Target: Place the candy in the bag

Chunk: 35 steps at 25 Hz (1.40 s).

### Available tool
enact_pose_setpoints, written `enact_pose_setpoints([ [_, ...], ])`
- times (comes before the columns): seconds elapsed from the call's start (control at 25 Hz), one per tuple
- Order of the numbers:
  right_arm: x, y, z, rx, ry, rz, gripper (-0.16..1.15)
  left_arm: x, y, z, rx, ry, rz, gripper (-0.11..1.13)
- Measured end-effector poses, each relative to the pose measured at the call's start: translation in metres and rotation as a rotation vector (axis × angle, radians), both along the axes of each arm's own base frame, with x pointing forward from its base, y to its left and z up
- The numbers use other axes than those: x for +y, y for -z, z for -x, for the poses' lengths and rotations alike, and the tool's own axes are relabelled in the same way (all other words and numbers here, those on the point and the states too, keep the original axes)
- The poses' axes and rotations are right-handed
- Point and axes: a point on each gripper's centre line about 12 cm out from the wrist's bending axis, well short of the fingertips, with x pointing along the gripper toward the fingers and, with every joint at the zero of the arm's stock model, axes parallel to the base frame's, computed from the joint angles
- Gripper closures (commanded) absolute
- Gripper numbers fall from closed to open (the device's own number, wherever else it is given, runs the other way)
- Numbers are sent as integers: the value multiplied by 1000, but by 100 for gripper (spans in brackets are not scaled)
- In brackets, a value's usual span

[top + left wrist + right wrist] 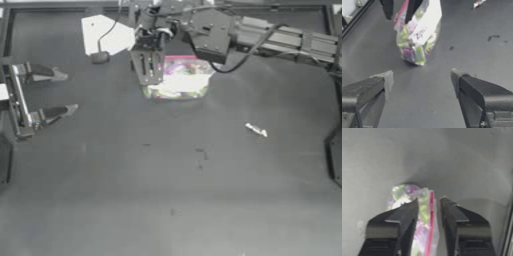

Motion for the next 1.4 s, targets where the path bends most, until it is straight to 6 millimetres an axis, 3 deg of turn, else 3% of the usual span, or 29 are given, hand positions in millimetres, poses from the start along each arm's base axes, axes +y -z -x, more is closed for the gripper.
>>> enact_pose_setpoints([
  [0.56,-3,-1,1,8,-2,31,94,0,3,1,7,-2,3,3],
  [1.4,1,-9,1,13,-14,-1,94,6,0,6,-28,-40,-15,3],
])
